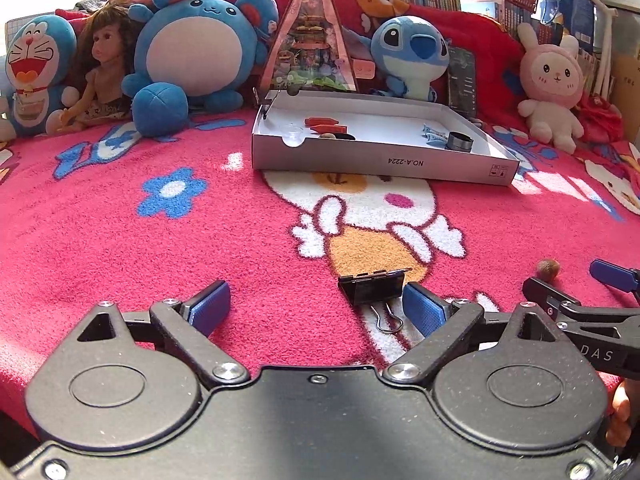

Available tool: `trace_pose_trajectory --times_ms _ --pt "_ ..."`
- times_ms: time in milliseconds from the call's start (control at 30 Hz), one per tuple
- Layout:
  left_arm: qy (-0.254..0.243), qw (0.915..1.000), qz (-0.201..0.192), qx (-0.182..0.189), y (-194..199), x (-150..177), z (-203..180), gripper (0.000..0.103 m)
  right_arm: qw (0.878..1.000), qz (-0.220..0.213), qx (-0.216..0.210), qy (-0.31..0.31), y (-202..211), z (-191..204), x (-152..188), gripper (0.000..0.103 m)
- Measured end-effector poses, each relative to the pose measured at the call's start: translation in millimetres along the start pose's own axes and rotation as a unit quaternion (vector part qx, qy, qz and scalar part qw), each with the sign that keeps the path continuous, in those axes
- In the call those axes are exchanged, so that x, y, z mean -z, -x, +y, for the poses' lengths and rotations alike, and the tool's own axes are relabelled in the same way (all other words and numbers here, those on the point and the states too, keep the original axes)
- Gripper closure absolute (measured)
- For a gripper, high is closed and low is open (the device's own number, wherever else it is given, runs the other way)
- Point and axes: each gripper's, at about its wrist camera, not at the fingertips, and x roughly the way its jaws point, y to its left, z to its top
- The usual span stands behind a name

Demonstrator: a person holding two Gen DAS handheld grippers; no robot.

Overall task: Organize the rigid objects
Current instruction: 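Hold the binder clip in the left tool while the right tool moves to the nut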

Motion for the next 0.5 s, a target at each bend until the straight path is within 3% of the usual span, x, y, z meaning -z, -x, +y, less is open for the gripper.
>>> trace_pose_trajectory --times_ms 333,433,500 --pt "-0.002 1.0 0.009 -0.003 -3.5 -1.2 -15.0 0.005 1.0 0.001 0.005 -0.009 -2.9 0.7 -0.6 0.0" --pt "0.002 1.0 0.008 -0.005 -2.7 -2.8 -10.7 0.021 1.0 0.004 0.007 -0.007 -4.0 1.7 -1.7 0.0" --pt "0.0 1.0 0.001 -0.004 -0.6 -3.5 -5.4 0.04 1.0 0.011 0.005 -0.009 -5.4 1.0 -3.6 0.0"
